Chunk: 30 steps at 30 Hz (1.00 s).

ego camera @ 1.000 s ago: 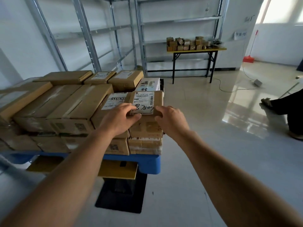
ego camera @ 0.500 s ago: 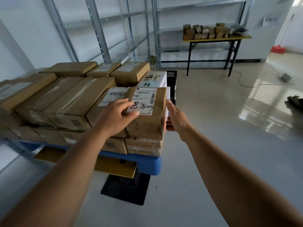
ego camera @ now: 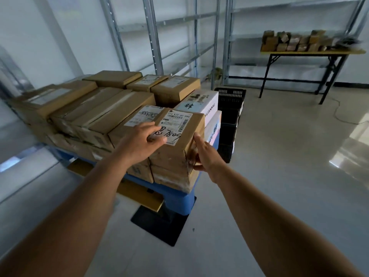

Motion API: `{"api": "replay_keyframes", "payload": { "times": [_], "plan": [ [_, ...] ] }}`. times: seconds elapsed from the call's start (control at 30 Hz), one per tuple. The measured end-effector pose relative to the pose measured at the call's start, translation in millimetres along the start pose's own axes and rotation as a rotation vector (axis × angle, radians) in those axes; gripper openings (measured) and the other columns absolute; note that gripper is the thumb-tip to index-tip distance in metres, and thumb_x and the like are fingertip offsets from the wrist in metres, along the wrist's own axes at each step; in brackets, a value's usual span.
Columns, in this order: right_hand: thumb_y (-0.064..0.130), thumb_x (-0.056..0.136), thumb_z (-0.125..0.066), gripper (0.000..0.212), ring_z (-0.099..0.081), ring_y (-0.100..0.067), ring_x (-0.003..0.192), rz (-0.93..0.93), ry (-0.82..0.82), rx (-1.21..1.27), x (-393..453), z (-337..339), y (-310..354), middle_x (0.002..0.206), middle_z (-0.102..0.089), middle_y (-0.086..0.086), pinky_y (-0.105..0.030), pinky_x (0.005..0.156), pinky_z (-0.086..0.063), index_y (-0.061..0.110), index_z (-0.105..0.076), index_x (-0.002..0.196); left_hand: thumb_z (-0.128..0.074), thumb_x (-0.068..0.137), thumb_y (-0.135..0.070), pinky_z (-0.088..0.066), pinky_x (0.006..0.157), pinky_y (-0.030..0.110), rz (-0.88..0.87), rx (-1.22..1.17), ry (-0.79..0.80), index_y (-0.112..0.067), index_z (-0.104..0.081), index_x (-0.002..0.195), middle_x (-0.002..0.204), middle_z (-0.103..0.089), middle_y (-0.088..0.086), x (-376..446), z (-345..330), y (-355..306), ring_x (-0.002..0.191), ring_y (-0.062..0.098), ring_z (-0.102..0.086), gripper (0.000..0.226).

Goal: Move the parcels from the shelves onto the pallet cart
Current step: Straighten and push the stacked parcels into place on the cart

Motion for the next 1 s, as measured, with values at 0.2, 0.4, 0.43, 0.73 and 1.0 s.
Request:
{"api": "replay_keyframes", "payload": {
  "times": [0.2, 0.4, 0.43, 0.73, 1.0],
  "plan": [
    [0.057, 0.095, -0.033, 0.061, -0.055, -0.030, 0.110, 0.045, 0.069, -0.124, 2, 22, 9, 0.121, -0.056, -0.014, -0.042, 0.089, -0.051, 0.011, -0.048, 0.132, -0.040, 0.086, -0.062, -0.029, 0.102, 0.041, 0.082, 0.027, -0.100, -0.030, -0.037, 0.140, 0.153, -0.020, 0.000, -17, -1, -18, 0.138, 0.020, -0.023, 0.063],
    [0.046, 0.097, -0.038, 0.039, -0.063, -0.032, 0.096, 0.220, 0.058, -0.286, 7, 54, 28, 0.088, -0.063, -0.013, -0.048, 0.091, -0.050, 0.014, -0.059, 0.092, -0.042, 0.084, -0.062, -0.031, 0.102, 0.044, 0.128, 0.055, -0.171, -0.029, -0.037, 0.140, 0.153, -0.020, 0.000, -31, -3, -55, 0.138, 0.021, -0.023, 0.066],
    [0.046, 0.096, -0.039, 0.040, -0.064, -0.032, 0.094, 0.237, 0.064, -0.312, 9, 59, 30, 0.091, -0.065, -0.014, -0.048, 0.089, -0.051, 0.012, -0.060, 0.095, -0.043, 0.086, -0.060, -0.031, 0.102, 0.044, 0.128, 0.058, -0.185, -0.028, -0.037, 0.140, 0.152, -0.020, 0.000, -31, -4, -61, 0.138, 0.021, -0.022, 0.064],
    [0.043, 0.095, -0.042, 0.026, -0.066, -0.017, 0.084, 0.305, 0.060, -0.390, 37, 106, 36, 0.098, -0.068, -0.006, -0.029, 0.067, -0.051, 0.017, -0.049, 0.098, -0.039, 0.074, -0.066, -0.030, 0.106, 0.052, 0.131, 0.091, -0.230, -0.031, -0.034, 0.141, 0.151, -0.024, -0.004, -1, -15, -119, 0.137, 0.019, -0.021, 0.076],
    [0.038, 0.096, -0.044, 0.031, -0.043, -0.010, 0.064, 0.395, 0.034, -0.503, 91, 132, 64, 0.072, -0.043, 0.006, -0.021, 0.056, -0.033, 0.030, -0.032, 0.068, -0.047, 0.083, -0.064, -0.032, 0.103, 0.044, 0.150, 0.222, -0.210, -0.035, -0.033, 0.142, 0.150, -0.030, -0.005, 68, -19, -122, 0.133, 0.020, -0.032, 0.067]
  ]
}}
Point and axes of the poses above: each hand's wrist, its own x-axis towards the middle knuckle, its own z-axis out of the back of the hand, y = z × x, the point moved 7 cm from there along x, towards the middle knuckle
